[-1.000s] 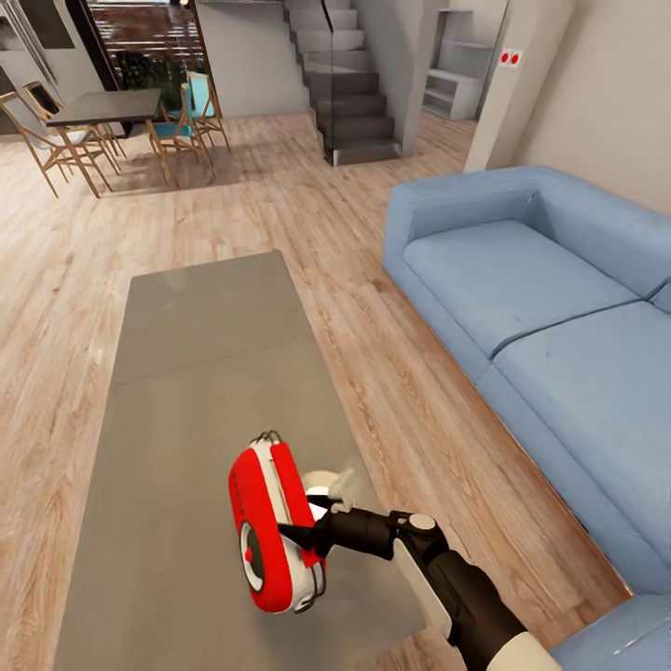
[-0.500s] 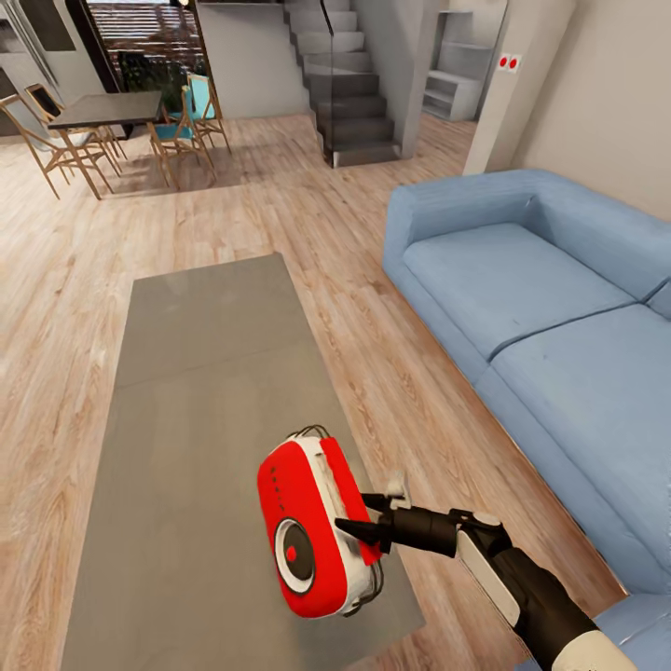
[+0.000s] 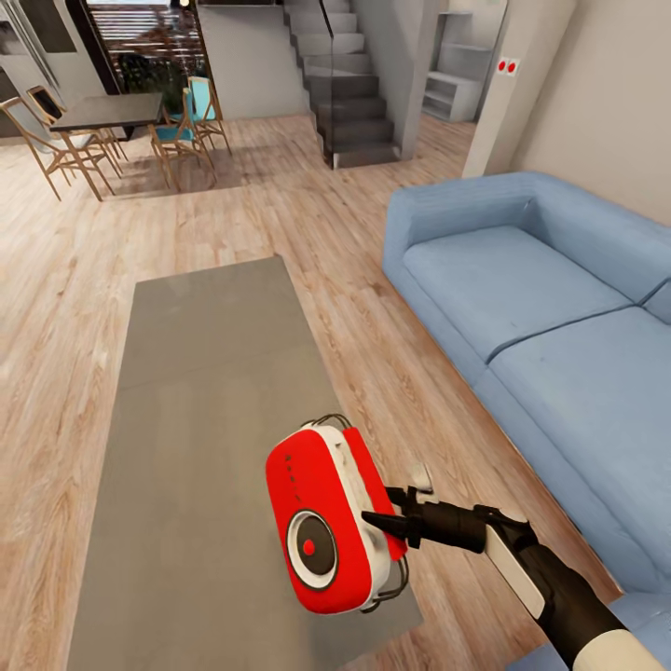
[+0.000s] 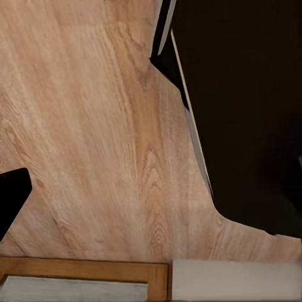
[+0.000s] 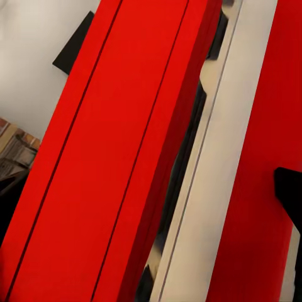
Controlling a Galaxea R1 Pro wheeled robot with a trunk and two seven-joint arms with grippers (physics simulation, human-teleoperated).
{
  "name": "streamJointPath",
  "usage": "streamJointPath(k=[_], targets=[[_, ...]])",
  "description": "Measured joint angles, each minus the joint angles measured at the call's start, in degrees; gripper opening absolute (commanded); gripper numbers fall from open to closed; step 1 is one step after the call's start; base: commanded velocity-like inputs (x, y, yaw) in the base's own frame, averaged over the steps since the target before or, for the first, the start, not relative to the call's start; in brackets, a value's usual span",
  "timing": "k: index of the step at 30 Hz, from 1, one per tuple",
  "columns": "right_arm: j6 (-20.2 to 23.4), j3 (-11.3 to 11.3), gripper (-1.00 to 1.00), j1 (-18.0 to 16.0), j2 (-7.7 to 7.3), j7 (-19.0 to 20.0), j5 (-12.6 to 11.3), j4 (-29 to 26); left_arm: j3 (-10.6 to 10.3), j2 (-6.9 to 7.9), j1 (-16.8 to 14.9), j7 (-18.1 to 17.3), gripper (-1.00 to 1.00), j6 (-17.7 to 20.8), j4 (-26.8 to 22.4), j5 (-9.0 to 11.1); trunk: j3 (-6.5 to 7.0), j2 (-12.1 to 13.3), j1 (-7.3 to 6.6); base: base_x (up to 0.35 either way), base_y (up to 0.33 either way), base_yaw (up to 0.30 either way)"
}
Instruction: Turn on the radio receiver that's on the table in the living room.
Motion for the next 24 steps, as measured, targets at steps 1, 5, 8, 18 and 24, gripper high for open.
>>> streamJointPath(k=[1,5,8,18,24], targets=[[0.00,0.02,-1.00,0.00,-0.03,0.08,0.01,0.00,-0.70,0.05,0.00,0.00,1.00,0.00,-0.04,0.01,0.18,0.40,-0.22,0.000,0.000,0.000],[-0.05,0.19,-1.00,0.01,0.00,0.17,0.23,0.18,-2.13,0.25,0.01,-0.04,1.00,0.01,-0.22,0.09,0.90,2.01,-1.10,0.000,0.000,0.000],[-0.13,0.32,-1.00,0.00,0.14,0.13,0.36,0.41,-2.47,0.31,0.00,-0.10,1.00,-0.01,-0.31,0.11,1.44,3.21,-1.76,0.000,0.000,0.000],[-0.35,0.42,-1.00,0.00,0.36,0.04,0.55,1.46,-2.67,0.28,-0.67,-1.23,1.00,0.30,-6.22,0.27,3.23,7.22,-3.95,0.000,0.000,0.000],[-0.35,0.56,-1.00,0.01,0.41,-0.08,0.93,1.57,-2.66,0.35,-0.54,-1.32,1.00,2.91,-15.58,0.30,4.31,9.63,-5.27,0.000,0.000,0.000]])
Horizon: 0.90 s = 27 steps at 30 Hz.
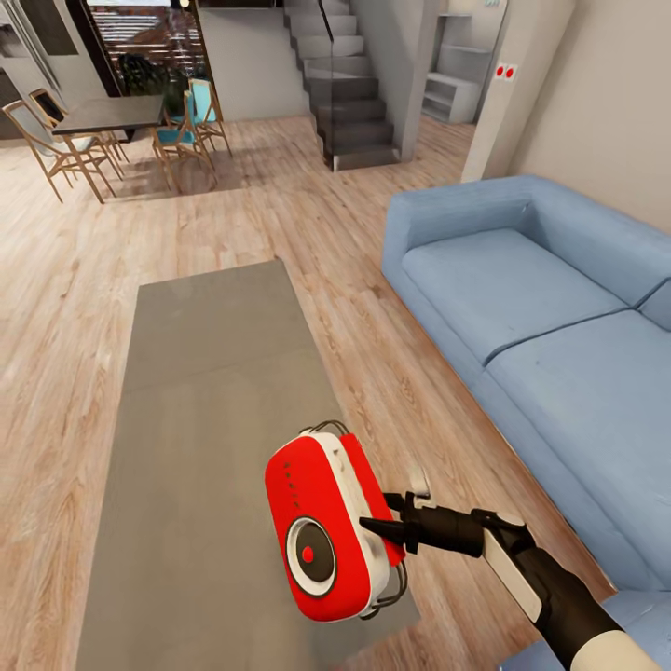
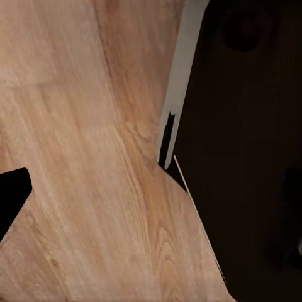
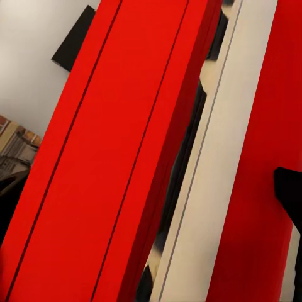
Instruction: Turn on the radio receiver that's on the table in the living room.
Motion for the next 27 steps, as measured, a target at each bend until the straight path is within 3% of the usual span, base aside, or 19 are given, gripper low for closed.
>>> streamJointPath(k=[2,7,11,14,17,22,27], targets=[[-0.01,0.05,-1.00,0.01,0.02,-0.03,0.58,0.06,-0.04,0.01,0.01,-0.05,1.00,1.71,-3.35,0.02,0.36,0.80,-0.44,0.000,0.000,0.000],[-0.03,0.04,-1.00,0.01,0.08,-0.15,2.32,0.45,-0.06,-0.16,0.49,-2.51,1.00,9.40,-17.41,0.15,1.26,2.81,-1.54,0.000,0.000,0.000],[-0.07,0.04,-1.00,-0.01,0.12,-0.26,2.68,0.52,0.03,-0.18,0.68,-8.42,1.00,20.72,-29.81,0.31,1.98,4.41,-2.42,0.000,0.000,0.000],[-0.08,0.04,-1.00,0.01,0.12,-0.35,2.75,0.54,0.12,-0.11,0.71,-12.77,1.00,26.69,-36.64,0.37,2.51,5.61,-3.08,0.000,0.000,0.000],[-0.09,0.07,-1.00,0.03,0.12,-0.44,2.83,0.54,0.12,-0.09,0.72,-16.56,1.00,29.99,-42.29,0.40,3.05,6.82,-3.73,0.000,0.000,0.000],[-0.09,0.04,-1.00,0.00,0.13,-0.41,3.01,0.48,0.19,-0.08,0.73,-20.56,1.00,31.79,-49.21,0.48,3.95,8.82,-4.83,0.000,0.000,0.000],[-0.10,0.03,-1.00,0.03,0.12,-0.42,3.08,0.48,0.36,-0.05,0.71,-22.26,1.00,32.07,-51.83,0.51,4.31,9.64,-5.28,0.000,0.000,0.000]])
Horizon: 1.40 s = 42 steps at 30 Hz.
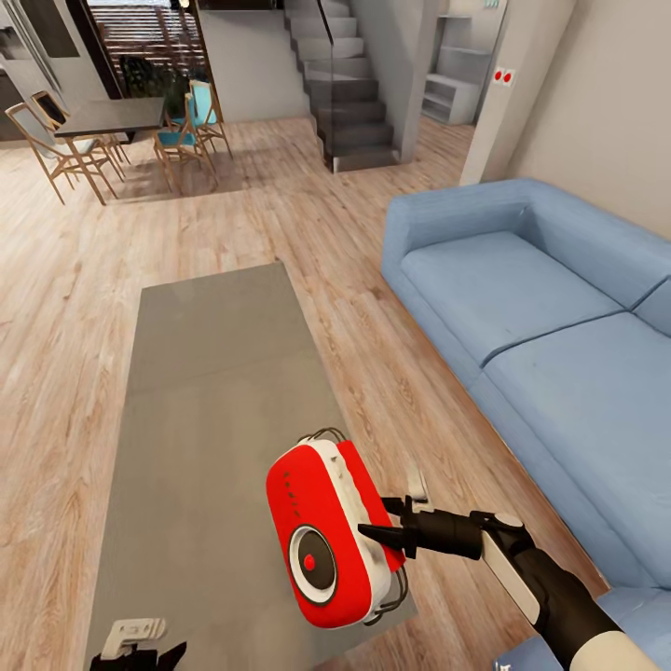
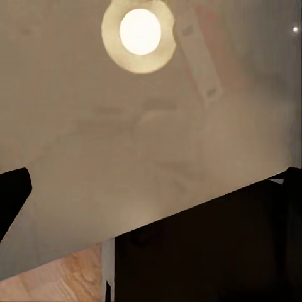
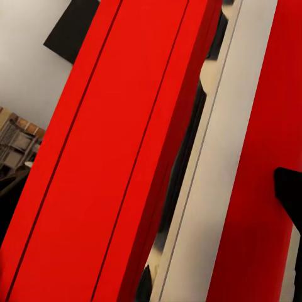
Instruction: Turn on the radio receiver that's on the table in the living room.
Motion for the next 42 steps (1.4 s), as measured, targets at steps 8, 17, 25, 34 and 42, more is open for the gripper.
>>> streamJointPath(k=[8,17,25,34,42], targets=[[0.02,0.03,-1.00,0.02,0.00,-0.01,0.01,-0.01,-0.13,-0.08,-0.49,-0.51,1.00,-0.20,-4.74,2.14,0.00,0.00,0.00,0.000,0.000,0.000],[0.04,0.02,-1.00,-0.02,0.00,-0.18,0.02,-0.01,-0.11,0.01,-0.67,-0.51,1.00,-0.48,-7.79,6.30,0.00,0.00,0.00,0.000,0.000,0.000],[-0.03,0.13,-1.00,-0.01,0.02,-1.40,1.81,-0.03,-0.17,0.03,-2.76,-0.47,1.00,-0.93,-9.26,11.26,0.00,0.00,0.00,0.000,0.000,0.000],[-0.09,0.08,-1.00,0.00,0.17,-1.67,6.64,-0.02,-0.42,-0.13,-5.99,-10.18,1.00,-0.79,-9.34,13.04,0.00,0.00,0.00,0.000,0.000,0.000],[-0.09,0.08,-1.00,0.01,0.13,-1.66,6.74,-0.01,-0.42,-0.12,-6.72,-16.63,1.00,-0.78,-9.28,13.10,0.00,0.00,0.00,0.000,0.000,0.000]])
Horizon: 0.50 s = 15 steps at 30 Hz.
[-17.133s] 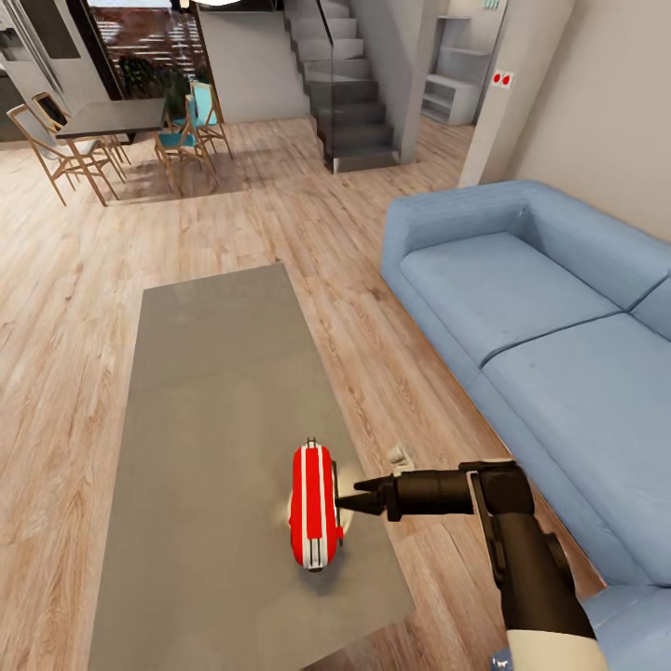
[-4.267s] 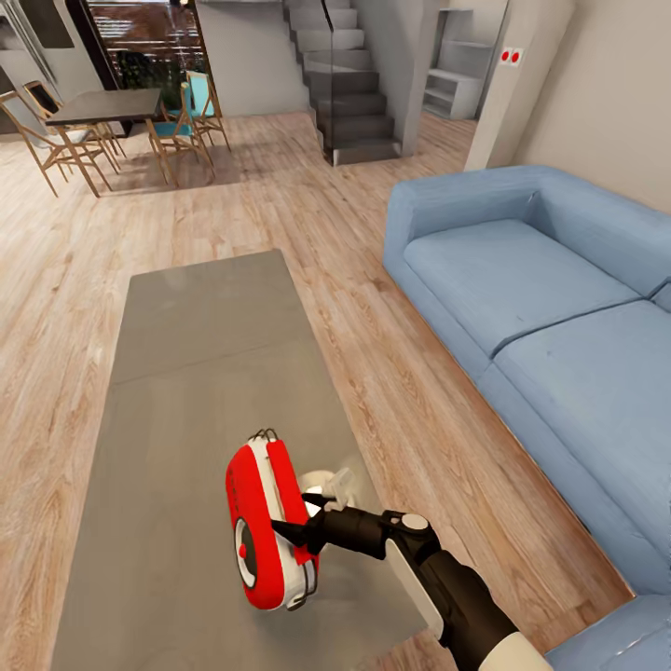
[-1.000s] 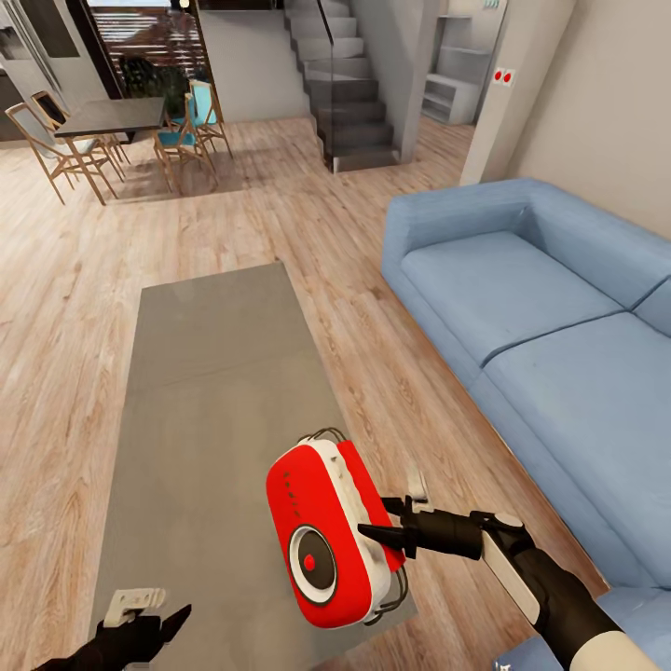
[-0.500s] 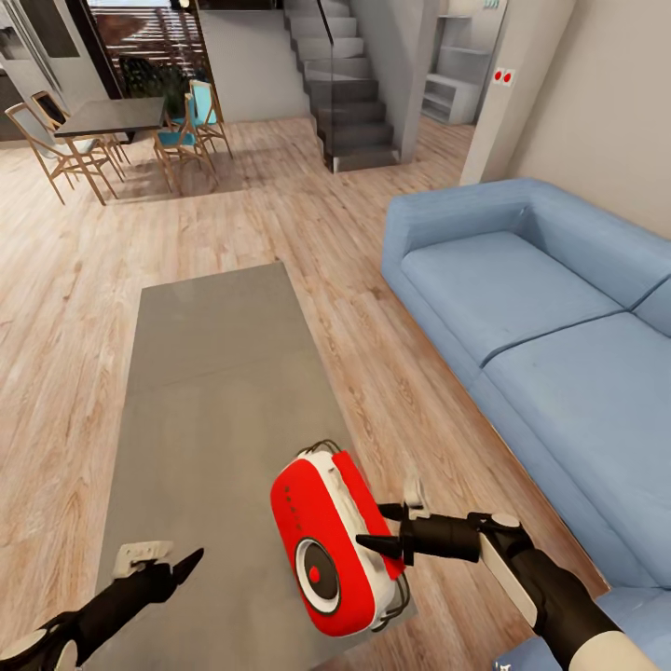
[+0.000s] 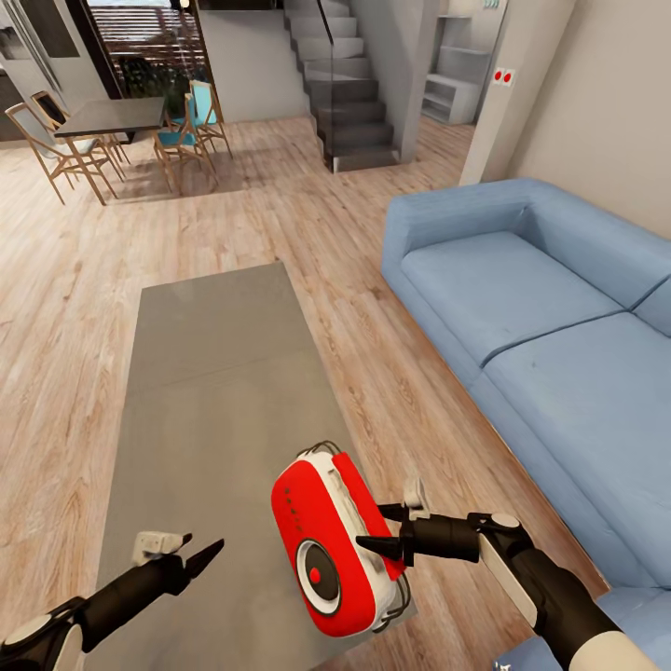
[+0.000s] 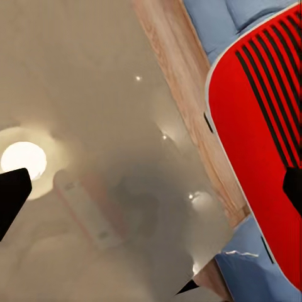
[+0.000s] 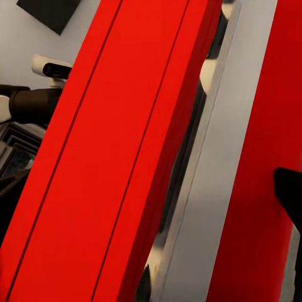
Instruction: Turn on the radio receiver that's on the table in the living room.
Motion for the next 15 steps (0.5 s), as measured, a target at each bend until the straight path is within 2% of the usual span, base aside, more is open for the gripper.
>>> streamJointPath(k=[5,11,12,15], targets=[[-0.05,0.00,-1.00,0.00,0.04,-0.11,0.04,0.05,-0.08,-0.16,-0.01,-2.70,1.00,0.06,0.06,0.01,0.00,0.00,0.00,0.000,0.000,0.000],[-0.10,0.01,-1.00,0.04,0.05,-0.68,0.06,0.18,-0.15,-0.23,0.05,-10.04,1.00,0.10,0.13,-0.05,0.00,0.00,0.00,0.000,0.000,0.000],[-0.10,0.01,-1.00,0.04,0.05,-0.69,0.08,0.34,-0.16,-0.24,0.06,-10.90,-1.00,0.09,0.16,-0.07,0.00,0.00,0.00,0.000,0.000,0.000],[-0.13,0.05,-1.00,0.03,0.05,-0.70,0.09,1.09,-0.30,-0.29,0.06,-12.79,-1.00,0.16,0.19,-0.08,0.00,0.00,0.00,0.000,0.000,0.000]])
